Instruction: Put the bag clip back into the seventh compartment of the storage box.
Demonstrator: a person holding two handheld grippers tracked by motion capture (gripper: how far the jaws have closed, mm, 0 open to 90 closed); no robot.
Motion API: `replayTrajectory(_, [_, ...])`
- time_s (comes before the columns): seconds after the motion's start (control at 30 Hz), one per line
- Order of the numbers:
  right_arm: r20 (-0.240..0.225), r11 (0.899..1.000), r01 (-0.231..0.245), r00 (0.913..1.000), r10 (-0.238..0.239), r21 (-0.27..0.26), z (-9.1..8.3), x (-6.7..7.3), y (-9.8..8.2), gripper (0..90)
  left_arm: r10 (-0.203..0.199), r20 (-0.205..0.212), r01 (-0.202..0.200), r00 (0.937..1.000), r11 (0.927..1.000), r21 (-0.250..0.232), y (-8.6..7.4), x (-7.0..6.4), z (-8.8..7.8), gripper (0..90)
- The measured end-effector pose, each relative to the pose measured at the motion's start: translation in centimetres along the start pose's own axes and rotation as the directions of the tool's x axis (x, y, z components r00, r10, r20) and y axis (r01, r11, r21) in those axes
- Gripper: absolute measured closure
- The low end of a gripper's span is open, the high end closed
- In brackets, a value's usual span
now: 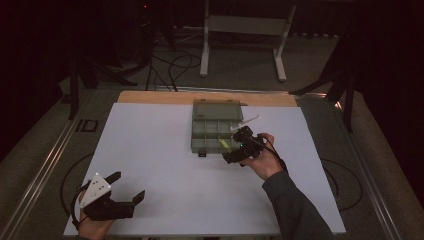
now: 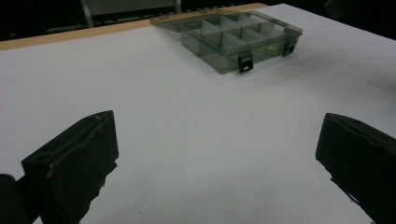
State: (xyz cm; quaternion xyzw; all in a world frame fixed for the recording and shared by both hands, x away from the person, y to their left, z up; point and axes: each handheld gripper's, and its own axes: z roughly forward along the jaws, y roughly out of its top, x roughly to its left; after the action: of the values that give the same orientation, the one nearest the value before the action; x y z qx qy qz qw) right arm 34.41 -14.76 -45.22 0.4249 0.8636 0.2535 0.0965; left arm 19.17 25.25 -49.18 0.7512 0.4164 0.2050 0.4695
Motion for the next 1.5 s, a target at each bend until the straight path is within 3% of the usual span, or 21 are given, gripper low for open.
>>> replayTrajectory(0.4, [0.001, 0.995, 0.002, 1.0000, -0.002, -0.100, -0.9, 0.3, -5.7, 10.7, 0.001, 0.001, -0.001, 1.0000, 1.0000, 0.002, -0.1, -0.2, 0.2, 0.2])
replayTrajectory(0.43, [-0.003, 0.992, -0.001, 1.0000, 0.000, -0.123, -1.0, 0.3, -6.9, 10.8, 0.001, 0.001, -0.001, 1.0000, 1.0000, 0.002, -0.1, -0.2, 0.2, 0.2])
replayTrajectory(0.57, [-0.009, 0.985, -0.009, 0.9999, 0.007, -0.174, -1.4, 0.3, -9.0, 10.7, 0.002, 0.000, -0.002, 1.0000, 1.0000, 0.001, -0.1, -0.2, 0.3, 0.2])
replayTrajectory(0.73, [0.006, 0.965, -0.020, 0.9997, 0.022, -0.261, -1.7, -0.2, -11.6, 10.8, 0.004, 0.002, -0.004, 1.0000, 1.0000, 0.002, -0.1, -0.3, 0.5, 0.2])
replayTrajectory(0.83, [0.011, 0.946, -0.036, 0.9991, 0.041, -0.323, -2.1, -0.4, -13.2, 10.7, 0.007, 0.004, -0.007, 1.0000, 1.0000, 0.004, -0.2, -0.4, 0.6, 0.2])
replayTrajectory(0.9, [0.045, 0.931, -0.015, 0.9984, 0.034, -0.366, -2.4, -0.4, -14.3, 10.4, 0.008, 0.004, -0.008, 1.0000, 1.0000, 0.006, -0.2, -0.5, 0.8, 0.2])
replayTrajectory(1.1, [0.084, 0.870, -0.007, 0.9949, 0.055, -0.492, -3.4, -0.5, -17.0, 10.4, 0.005, -0.009, -0.005, 0.9999, 1.0000, -0.006, -0.3, -0.5, 0.9, 0.2])
replayTrajectory(1.23, [0.081, 0.834, -0.010, 0.9946, 0.065, -0.552, -3.9, -0.5, -18.7, 10.4, 0.005, -0.032, -0.006, 0.9995, 0.9997, -0.026, -0.3, -0.4, 0.6, 0.2])
replayTrajectory(1.27, [0.081, 0.834, -0.010, 0.9946, 0.065, -0.552, -3.9, -0.5, -18.7, 10.4, 0.005, -0.032, -0.006, 0.9995, 0.9997, -0.026, -0.3, -0.4, 0.6, 0.2])
replayTrajectory(1.3, [0.083, 0.821, -0.011, 0.9940, 0.071, -0.571, -4.2, -0.5, -19.3, 10.3, 0.001, -0.037, -0.002, 0.9993, 0.9994, -0.036, -0.3, -0.4, 0.5, 0.2])
replayTrajectory(1.33, [0.083, 0.821, -0.011, 0.9940, 0.071, -0.571, -4.2, -0.5, -19.3, 10.3, 0.001, -0.037, -0.002, 0.9993, 0.9994, -0.036, -0.3, -0.4, 0.5, 0.2])
replayTrajectory(1.37, [0.081, 0.809, -0.016, 0.9937, 0.078, -0.588, -4.3, -0.5, -19.8, 10.1, 0.001, -0.044, -0.002, 0.9990, 0.9992, -0.041, -0.3, -0.4, 0.5, 0.2])
replayTrajectory(1.43, [0.068, 0.799, -0.027, 0.9940, 0.086, -0.601, -4.4, -0.6, -20.3, 10.0, 0.002, -0.044, -0.004, 0.9990, 0.9991, -0.041, -0.4, -0.4, 0.6, 0.2])
replayTrajectory(1.5, [0.080, 0.799, -0.018, 0.9934, 0.082, -0.601, -4.5, -0.6, -20.7, 9.8, 0.005, -0.045, -0.006, 0.9990, 0.9993, -0.037, -0.4, -0.4, 0.7, 0.2])
